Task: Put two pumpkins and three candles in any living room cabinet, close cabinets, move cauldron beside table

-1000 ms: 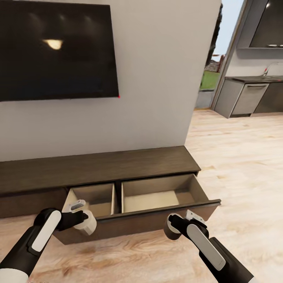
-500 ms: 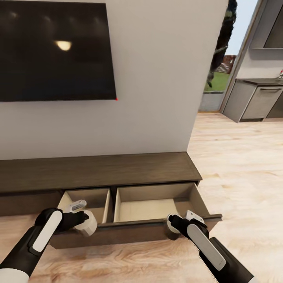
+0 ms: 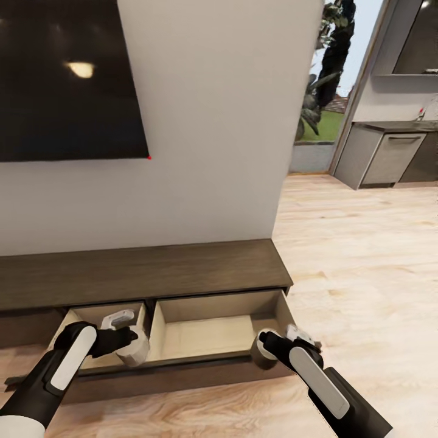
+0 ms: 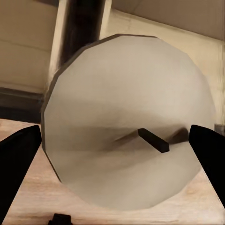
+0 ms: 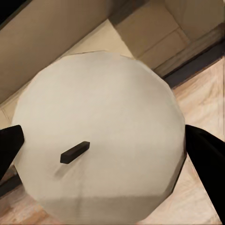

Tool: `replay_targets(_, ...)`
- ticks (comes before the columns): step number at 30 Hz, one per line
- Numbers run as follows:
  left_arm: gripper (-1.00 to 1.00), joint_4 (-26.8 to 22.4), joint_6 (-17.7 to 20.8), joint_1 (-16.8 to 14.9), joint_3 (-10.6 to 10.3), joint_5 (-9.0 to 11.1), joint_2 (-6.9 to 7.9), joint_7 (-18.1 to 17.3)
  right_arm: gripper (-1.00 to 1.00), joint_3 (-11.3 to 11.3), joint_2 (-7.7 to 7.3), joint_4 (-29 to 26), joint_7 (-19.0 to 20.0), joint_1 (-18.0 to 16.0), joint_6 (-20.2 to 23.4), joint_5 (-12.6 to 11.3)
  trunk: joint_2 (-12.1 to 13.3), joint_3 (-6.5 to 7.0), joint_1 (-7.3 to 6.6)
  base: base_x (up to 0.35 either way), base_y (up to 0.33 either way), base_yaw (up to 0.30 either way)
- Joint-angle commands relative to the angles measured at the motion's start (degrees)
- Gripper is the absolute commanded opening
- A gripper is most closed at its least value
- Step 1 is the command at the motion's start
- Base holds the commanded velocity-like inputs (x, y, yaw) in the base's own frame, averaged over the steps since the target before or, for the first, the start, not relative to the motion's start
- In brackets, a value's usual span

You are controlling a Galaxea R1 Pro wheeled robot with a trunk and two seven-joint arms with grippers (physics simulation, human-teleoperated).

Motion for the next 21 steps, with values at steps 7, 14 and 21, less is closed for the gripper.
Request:
replay_targets(7,-1.0,-0.1,0.0,0.0,-0.1,0.7,0.05,0.6,-1.0,0.1,-0.03,-0.1,-0.3,-0.1,0.1,-0.1,0.0,0.03,0.01,0.153,-0.209,0.091)
replay_targets(14,-1.0,0.0,0.1,0.0,-0.1,0.7,0.05,0.6,-1.0,0.2,-0.03,-0.1,-0.3,-0.1,0.1,-0.1,0.0,0.18,0.01,0.165,-0.044,0.192)
replay_targets(21,-1.0,0.1,0.0,0.0,-1.1,0.7,0.05,0.6,-1.0,0.2,-0.01,-0.1,-0.3,-0.1,0.1,-0.1,0.0,0.2,0.01,0.139,-0.186,0.113)
